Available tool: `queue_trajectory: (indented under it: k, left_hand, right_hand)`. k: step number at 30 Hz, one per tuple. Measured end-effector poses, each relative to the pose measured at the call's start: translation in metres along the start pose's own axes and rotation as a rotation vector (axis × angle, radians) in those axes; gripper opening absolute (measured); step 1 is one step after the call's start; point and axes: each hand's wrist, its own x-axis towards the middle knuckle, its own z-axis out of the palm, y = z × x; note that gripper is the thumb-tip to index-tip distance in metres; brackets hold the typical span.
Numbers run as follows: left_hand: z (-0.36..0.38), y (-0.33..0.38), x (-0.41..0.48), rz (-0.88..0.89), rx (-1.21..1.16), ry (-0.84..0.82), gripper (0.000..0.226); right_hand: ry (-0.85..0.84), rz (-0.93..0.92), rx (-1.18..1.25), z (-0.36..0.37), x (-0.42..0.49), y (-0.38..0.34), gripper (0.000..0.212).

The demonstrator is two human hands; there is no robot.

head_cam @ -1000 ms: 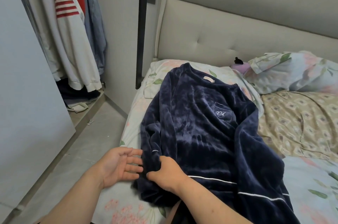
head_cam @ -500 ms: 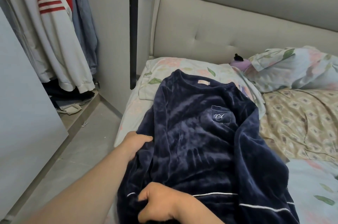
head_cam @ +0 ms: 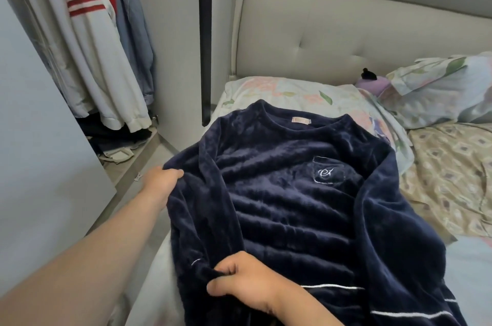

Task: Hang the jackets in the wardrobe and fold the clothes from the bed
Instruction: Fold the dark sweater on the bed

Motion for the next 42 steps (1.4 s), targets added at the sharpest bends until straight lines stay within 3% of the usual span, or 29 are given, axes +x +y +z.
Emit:
queue_trajectory:
  k: [2,4,6,10,13,16,19,23,28,30,32,34,36,37,38,40,42]
  left_hand:
    - [0.0,0.001,-0.005,-0.036,-0.162,-0.133,0.039]
    - [-0.002,0.001,-0.009,-0.122,-0.333,-0.262,0.046]
    - [-0.002,-0.001,-0.004,-0.173,-0.484,-0.348,0.051]
    - [-0.002,0.0,0.006,-0.106,-0.581,-0.4,0.03]
    - [0.003,-0.006,0.009,-0.02,-0.573,-0.525,0.045]
    - [0.013,-0.003,0.013,0.015,-0.601,-0.597,0.042]
    - [0.028,0.003,0.017,0.004,-0.665,-0.515,0.016]
    - [0.04,-0.002,0.029,0.0,-0.649,-0.39,0.012]
    - [0.048,-0.002,0.039,0.032,-0.698,-0.362,0.032]
    - [0.053,-0.004,0.041,0.049,-0.678,-0.352,0.036]
    - [0.057,-0.006,0.04,0.063,-0.647,-0.351,0.036]
    - [0.06,-0.006,0.038,0.091,-0.605,-0.333,0.038]
    - [0.061,-0.007,0.038,0.131,-0.553,-0.311,0.041]
    - [0.061,-0.008,0.038,0.151,-0.524,-0.305,0.041]
    - [0.062,-0.009,0.037,0.171,-0.49,-0.298,0.039]
    - [0.063,-0.012,0.035,0.215,-0.439,-0.255,0.029]
    - [0.065,-0.014,0.037,0.219,-0.458,-0.171,0.019]
  right_hand:
    - [0.134,-0.044,0.251,-0.008,0.01,-0.01,0.016]
    - [0.324,-0.098,0.347,-0.027,0.031,-0.026,0.022]
    - [0.44,-0.12,0.276,-0.055,0.061,-0.049,0.023]
    - [0.637,-0.097,-0.011,-0.106,0.132,-0.1,0.023]
    - [0.696,-0.043,-0.233,-0.129,0.178,-0.12,0.074]
    - [0.694,0.052,-0.298,-0.139,0.214,-0.129,0.099]
    - [0.676,0.114,-0.366,-0.147,0.235,-0.134,0.079]
    - [0.733,0.103,-0.267,-0.175,0.248,-0.132,0.039]
    - [0.815,-0.012,0.255,-0.21,0.247,-0.131,0.039]
    - [0.807,-0.024,0.3,-0.21,0.248,-0.128,0.042]
    - [0.823,0.082,0.136,-0.207,0.251,-0.125,0.075]
    - [0.822,0.137,-0.372,-0.203,0.253,-0.125,0.098]
    - [0.792,0.05,-1.08,-0.207,0.258,-0.121,0.073]
    - [0.758,0.003,-1.305,-0.208,0.259,-0.123,0.056]
    - [0.724,0.0,-1.406,-0.21,0.26,-0.127,0.039]
    - [0.693,0.087,-1.353,-0.217,0.262,-0.136,0.009]
    - [0.741,0.173,-1.013,-0.229,0.263,-0.144,0.014]
